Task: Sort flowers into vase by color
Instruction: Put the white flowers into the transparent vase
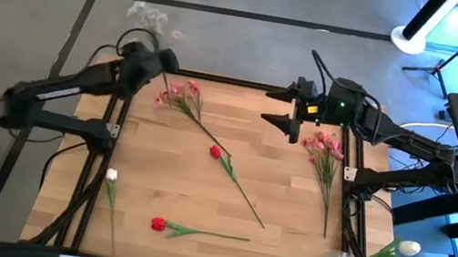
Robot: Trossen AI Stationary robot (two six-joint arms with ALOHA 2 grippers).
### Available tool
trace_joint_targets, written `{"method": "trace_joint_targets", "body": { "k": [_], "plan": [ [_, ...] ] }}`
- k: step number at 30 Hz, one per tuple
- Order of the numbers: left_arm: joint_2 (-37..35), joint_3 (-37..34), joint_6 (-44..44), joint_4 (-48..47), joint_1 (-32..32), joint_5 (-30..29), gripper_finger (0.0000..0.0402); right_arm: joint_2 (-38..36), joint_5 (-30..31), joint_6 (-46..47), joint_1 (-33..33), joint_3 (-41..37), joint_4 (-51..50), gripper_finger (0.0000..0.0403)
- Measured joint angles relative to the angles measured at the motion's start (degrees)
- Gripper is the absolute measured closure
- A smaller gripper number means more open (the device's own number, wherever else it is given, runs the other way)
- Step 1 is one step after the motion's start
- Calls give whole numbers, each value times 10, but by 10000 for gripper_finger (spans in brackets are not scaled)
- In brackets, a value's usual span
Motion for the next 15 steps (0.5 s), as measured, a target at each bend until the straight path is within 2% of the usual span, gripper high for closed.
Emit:
{"method": "trace_joint_targets", "body": {
  "k": [3,7,11,15],
  "plan": [
    [-23,0,162,129,-110,-18,395,-4,-44,61,0,0,26,52],
    [-10,0,287,303,-223,24,396,-14,-69,84,23,0,68,52],
    [57,2,389,469,-329,45,396,-13,-59,71,71,-1,125,52],
    [134,0,439,591,-388,56,396,-12,7,99,118,0,161,52]
  ]
}}
